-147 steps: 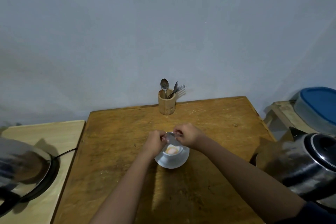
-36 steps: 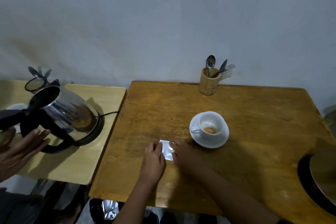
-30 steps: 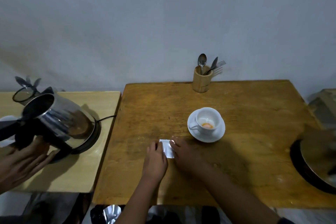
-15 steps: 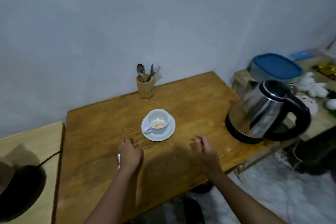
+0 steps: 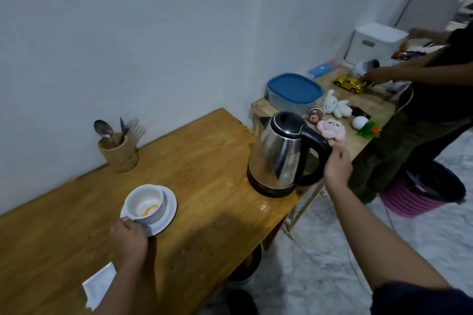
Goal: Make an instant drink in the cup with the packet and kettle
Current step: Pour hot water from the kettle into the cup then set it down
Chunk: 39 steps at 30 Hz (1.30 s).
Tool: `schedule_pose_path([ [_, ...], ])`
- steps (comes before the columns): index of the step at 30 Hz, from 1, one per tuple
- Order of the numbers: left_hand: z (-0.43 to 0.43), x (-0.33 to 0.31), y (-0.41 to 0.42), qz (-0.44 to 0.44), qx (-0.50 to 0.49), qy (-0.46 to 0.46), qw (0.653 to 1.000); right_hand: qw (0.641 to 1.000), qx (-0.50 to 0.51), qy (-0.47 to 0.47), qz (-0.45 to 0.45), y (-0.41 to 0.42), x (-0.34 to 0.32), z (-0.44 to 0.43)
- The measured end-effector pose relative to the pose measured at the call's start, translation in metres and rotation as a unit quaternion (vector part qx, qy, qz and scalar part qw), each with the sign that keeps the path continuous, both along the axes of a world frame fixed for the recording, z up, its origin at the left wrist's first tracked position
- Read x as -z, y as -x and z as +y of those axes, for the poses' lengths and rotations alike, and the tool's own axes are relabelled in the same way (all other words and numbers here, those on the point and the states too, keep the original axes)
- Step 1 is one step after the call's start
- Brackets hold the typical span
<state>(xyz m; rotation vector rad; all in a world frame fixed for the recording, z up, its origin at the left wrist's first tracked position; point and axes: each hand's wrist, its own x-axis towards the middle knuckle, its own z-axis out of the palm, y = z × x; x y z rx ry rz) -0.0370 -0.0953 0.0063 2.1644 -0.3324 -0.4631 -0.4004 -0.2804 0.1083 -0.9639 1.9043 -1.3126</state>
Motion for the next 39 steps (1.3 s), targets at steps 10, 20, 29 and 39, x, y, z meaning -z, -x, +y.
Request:
schedule_pose_path([
  [10,-0.003,-0.007,0.003,0.011,-0.014,0.002,1.000,0.990,0.057,-0.068,-0.109,-0.013,0.001,-0.015],
  [20,-0.008,-0.022,0.000,0.059,-0.005,-0.012,0.998,0.998,0.055,-0.014,-0.020,-0.047,-0.053,-0.033],
  [29,-0.003,-0.028,-0.006,0.092,0.029,-0.006,0.995,0.980,-0.124,0.088,0.125,-0.110,-0.106,-0.050],
  [39,0.005,-0.025,-0.006,0.075,0.068,0.009,0.995,0.872,-0.421,0.117,0.222,-0.215,-0.080,-0.036],
])
